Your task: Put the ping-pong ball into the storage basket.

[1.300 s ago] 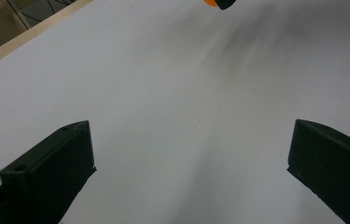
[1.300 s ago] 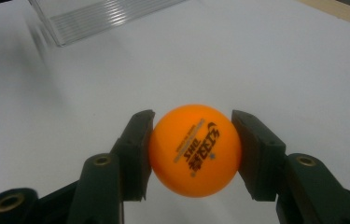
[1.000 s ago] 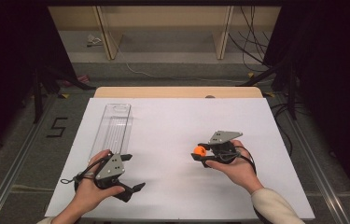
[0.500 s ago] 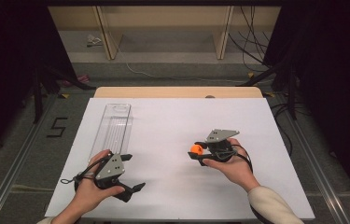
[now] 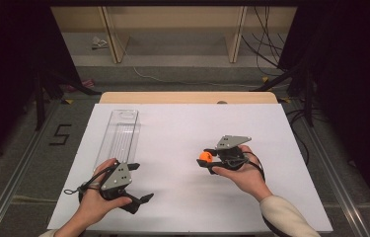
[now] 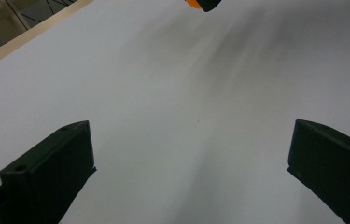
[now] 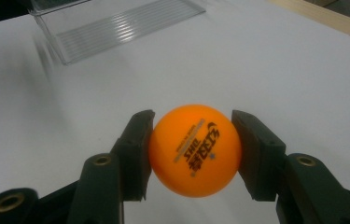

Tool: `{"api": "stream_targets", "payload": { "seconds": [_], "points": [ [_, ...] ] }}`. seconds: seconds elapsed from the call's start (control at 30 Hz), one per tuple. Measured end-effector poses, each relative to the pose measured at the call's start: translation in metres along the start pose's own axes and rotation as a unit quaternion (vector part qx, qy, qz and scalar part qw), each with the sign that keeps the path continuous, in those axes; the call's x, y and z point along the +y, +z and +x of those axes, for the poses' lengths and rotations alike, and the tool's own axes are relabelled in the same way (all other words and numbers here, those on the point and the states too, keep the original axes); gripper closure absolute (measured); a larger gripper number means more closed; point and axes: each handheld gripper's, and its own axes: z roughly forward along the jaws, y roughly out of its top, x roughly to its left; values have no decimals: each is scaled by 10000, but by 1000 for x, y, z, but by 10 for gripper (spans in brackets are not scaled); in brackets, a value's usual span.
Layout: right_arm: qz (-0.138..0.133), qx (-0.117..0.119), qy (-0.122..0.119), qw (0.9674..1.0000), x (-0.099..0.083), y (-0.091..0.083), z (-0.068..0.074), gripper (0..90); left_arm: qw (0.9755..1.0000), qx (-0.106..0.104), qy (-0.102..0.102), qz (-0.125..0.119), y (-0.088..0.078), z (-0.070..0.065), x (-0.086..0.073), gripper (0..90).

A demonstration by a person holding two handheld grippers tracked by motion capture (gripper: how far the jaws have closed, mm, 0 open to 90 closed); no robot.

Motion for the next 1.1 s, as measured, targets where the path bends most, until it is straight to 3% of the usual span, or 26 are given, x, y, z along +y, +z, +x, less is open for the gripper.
{"api": "stream_targets", "payload": {
  "seconds": [1.1],
  "points": [
    [-100, 83, -19, 9999, 12, 12, 3, 515, 10000, -17, 13, 17, 0, 0, 0, 0]
  ]
}}
